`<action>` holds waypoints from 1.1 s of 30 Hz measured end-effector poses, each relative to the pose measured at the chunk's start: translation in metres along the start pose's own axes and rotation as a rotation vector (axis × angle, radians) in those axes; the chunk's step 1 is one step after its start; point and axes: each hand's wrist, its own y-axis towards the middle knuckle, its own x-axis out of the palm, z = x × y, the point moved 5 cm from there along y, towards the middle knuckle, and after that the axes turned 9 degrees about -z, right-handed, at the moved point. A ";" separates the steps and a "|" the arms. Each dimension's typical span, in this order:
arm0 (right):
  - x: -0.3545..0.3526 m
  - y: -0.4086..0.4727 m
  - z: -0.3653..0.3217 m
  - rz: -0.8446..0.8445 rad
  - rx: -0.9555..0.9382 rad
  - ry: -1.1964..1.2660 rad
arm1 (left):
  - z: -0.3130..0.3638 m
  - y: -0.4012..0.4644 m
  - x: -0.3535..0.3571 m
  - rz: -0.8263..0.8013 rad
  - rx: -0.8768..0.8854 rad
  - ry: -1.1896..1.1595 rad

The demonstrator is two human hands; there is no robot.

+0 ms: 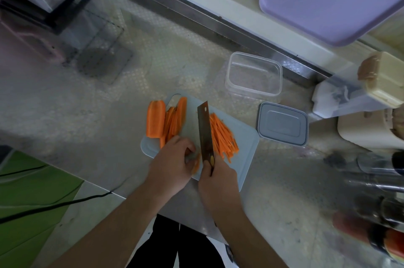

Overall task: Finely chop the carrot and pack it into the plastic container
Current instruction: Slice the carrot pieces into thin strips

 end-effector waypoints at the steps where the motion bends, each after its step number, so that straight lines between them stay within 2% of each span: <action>1: -0.003 0.000 0.001 0.001 -0.005 0.006 | 0.000 -0.001 0.001 0.014 0.004 -0.003; 8: -0.012 -0.011 0.007 -0.015 0.039 -0.015 | -0.002 -0.003 0.005 0.072 0.043 -0.014; 15: -0.010 -0.014 0.009 -0.045 0.069 0.003 | -0.007 -0.005 0.006 -0.057 0.125 0.034; 21: -0.014 -0.013 0.007 -0.042 0.048 -0.021 | -0.003 -0.005 0.010 0.055 0.116 0.021; 27: -0.013 -0.017 0.005 -0.076 0.043 -0.060 | -0.009 -0.008 0.007 0.047 0.087 -0.062; 33: -0.011 -0.021 0.003 -0.090 0.046 -0.060 | -0.008 -0.004 0.007 0.084 0.040 -0.043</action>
